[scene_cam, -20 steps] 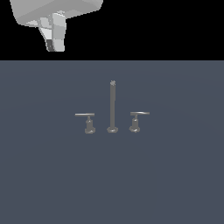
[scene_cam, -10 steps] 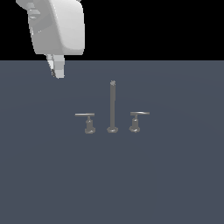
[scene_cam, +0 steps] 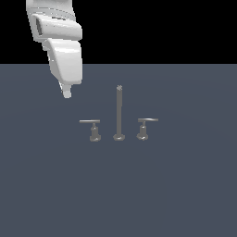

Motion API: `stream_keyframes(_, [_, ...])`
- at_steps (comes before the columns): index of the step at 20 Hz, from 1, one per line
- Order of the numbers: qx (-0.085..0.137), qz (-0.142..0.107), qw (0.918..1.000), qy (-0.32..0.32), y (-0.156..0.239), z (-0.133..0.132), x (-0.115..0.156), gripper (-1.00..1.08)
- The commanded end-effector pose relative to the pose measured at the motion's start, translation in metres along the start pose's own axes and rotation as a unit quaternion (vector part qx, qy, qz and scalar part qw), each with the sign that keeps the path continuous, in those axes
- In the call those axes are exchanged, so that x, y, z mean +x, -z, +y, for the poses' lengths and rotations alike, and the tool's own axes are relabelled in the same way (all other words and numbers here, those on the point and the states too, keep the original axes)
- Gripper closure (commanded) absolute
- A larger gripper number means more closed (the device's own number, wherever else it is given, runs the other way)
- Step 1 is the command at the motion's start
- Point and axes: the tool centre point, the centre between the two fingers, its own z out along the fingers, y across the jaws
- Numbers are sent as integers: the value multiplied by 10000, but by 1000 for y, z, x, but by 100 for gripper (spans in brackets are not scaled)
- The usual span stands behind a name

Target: Turn on the faucet by rotating a designated handle.

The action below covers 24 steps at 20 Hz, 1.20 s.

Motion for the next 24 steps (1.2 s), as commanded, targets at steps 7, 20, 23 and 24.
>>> stream_keyframes(7, [2,30,9975,-699,-37,-31,15,108])
stream_keyframes(20, [-19,104,9822,-1877,-98,-78,53,108])
stream_keyframes(23, [-22,117,9775,-2104,-110,-86,62,108])
stream_keyframes(24, [-22,120,9760,-2173,-113,-88,65,108])
